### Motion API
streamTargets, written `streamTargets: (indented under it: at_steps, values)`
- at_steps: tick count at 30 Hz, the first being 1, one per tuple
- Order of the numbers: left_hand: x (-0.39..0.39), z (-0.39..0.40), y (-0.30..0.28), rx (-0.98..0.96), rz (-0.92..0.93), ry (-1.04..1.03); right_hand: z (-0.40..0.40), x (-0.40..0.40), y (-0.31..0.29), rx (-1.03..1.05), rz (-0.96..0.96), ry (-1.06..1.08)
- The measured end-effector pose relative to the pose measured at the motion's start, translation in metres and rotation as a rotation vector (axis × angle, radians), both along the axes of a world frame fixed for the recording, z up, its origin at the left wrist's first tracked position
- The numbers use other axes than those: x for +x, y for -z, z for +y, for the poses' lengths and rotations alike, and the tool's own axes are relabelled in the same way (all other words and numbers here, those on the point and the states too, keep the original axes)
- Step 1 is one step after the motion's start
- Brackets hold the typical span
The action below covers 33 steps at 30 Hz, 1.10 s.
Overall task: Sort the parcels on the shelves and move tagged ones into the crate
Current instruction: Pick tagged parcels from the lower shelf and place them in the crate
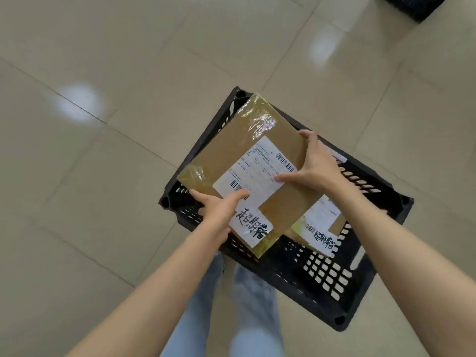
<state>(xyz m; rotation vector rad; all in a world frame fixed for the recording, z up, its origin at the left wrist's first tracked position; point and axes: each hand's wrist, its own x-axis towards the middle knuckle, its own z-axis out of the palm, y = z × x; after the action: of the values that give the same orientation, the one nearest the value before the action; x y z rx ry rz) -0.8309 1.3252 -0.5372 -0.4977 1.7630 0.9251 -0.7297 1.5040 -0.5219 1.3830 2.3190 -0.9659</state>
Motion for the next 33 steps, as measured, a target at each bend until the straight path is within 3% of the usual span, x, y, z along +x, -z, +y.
streamTargets:
  at_steps: [6, 16, 20, 24, 33]
  values:
    - [0.006, 0.006, 0.065, -0.059, -0.004, -0.195, 0.005, -0.030, 0.082, 0.084, -0.006, -0.166]
    - [-0.003, 0.003, 0.100, 0.085, -0.092, -0.199, 0.012, -0.029, 0.143, -0.020, 0.055, -0.087]
    - [-0.005, -0.007, 0.095, 0.161, -0.103, -0.218, 0.019, -0.041, 0.132, -0.080, 0.087, -0.098]
    - [-0.015, -0.010, 0.067, 0.175, -0.057, -0.099, 0.004, -0.061, 0.101, -0.129, 0.173, -0.172]
    - [-0.060, -0.084, -0.075, 0.173, 0.326, -0.081, -0.076, -0.101, -0.023, -0.150, 0.256, -0.488]
